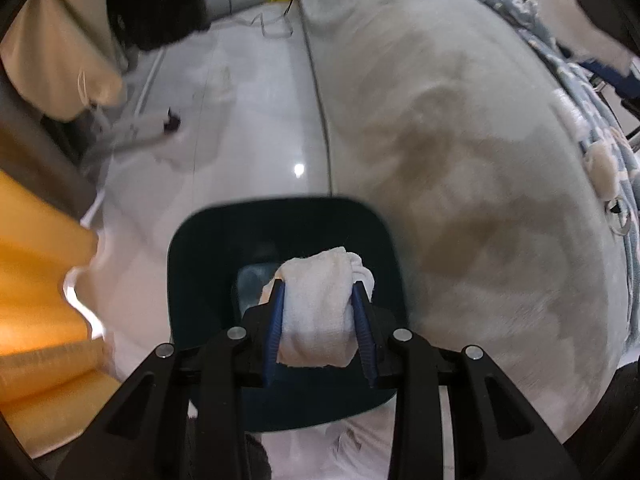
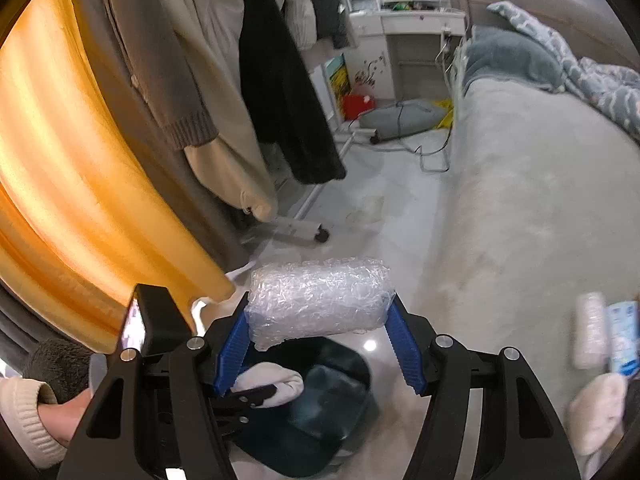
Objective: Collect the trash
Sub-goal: 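Carry the white cloth and bubble-wrap roll over the green bin and release both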
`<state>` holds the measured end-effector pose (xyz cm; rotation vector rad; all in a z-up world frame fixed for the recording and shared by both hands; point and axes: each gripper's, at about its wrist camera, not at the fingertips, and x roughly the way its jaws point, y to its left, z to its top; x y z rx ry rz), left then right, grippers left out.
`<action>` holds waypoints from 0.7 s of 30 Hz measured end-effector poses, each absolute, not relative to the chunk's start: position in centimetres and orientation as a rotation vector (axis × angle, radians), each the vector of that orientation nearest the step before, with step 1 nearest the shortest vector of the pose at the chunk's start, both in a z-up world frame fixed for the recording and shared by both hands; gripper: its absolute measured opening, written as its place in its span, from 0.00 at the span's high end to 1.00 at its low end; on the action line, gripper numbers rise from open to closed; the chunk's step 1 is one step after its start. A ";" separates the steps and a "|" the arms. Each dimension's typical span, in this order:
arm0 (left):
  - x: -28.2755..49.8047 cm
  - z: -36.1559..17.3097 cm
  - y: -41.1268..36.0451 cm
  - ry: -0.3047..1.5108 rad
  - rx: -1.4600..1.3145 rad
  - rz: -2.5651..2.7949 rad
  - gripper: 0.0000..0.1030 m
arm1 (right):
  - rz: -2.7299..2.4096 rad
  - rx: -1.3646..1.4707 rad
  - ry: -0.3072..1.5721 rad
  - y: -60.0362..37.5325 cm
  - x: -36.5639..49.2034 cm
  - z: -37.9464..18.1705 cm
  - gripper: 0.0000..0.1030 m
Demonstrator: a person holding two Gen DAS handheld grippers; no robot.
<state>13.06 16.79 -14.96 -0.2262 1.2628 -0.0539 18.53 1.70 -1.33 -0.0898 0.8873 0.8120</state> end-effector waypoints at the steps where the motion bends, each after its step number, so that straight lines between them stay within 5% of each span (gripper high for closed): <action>1: 13.0 -15.3 17.1 1.276 -0.230 -0.051 0.65 | 0.812 -0.094 0.895 2.0 18.6 -1.6 0.37; 8: 11.9 -17.4 19.2 1.376 -0.283 -0.051 0.61 | 0.819 -0.098 0.976 4.5 18.7 -3.9 0.37; 13: 11.2 -17.1 20.3 1.377 -0.295 -0.046 0.42 | 0.821 -0.128 1.025 6.1 18.8 -5.7 0.37; 21: 10.8 -14.9 22.4 1.299 -0.263 0.006 0.33 | 0.812 -0.168 1.108 7.6 19.0 -9.1 0.37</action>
